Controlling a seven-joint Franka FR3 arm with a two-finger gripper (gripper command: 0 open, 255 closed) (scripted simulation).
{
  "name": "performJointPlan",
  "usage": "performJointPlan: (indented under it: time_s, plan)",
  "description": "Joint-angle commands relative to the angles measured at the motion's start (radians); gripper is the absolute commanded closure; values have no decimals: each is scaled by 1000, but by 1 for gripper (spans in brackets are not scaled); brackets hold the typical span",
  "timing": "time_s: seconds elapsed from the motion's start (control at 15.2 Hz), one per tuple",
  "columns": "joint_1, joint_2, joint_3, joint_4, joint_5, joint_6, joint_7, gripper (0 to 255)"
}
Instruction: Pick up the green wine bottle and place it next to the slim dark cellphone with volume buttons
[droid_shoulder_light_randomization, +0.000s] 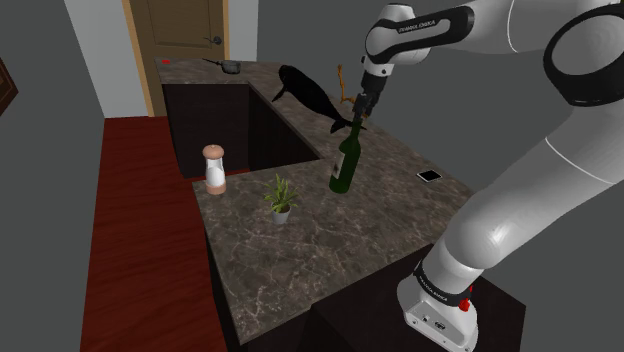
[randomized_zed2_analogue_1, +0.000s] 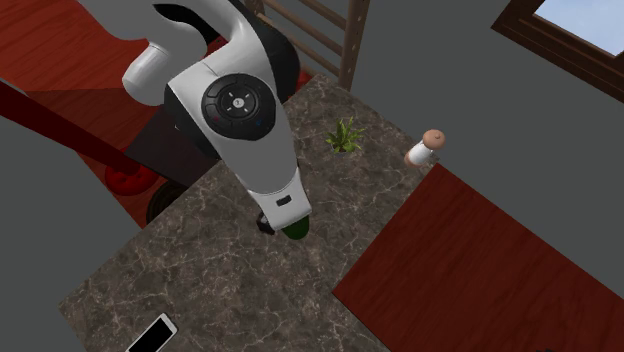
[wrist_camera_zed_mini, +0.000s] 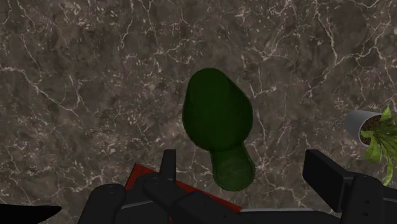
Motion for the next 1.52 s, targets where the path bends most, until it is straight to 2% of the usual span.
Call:
performJointPlan:
  time_s: [0.0,0.26,0.79,0.86,1.45]
  plan:
    - [-1,12,-3,-14,3,27,-4,0]
    - [-1,32,-8,-56,6,88,-7,0]
    - [-1,33,-8,-56,6,88,-7,0]
    - [-1,33,-8,-56,6,88,-7,255]
    - [-1,32,-8,-56,6,88,-7,255]
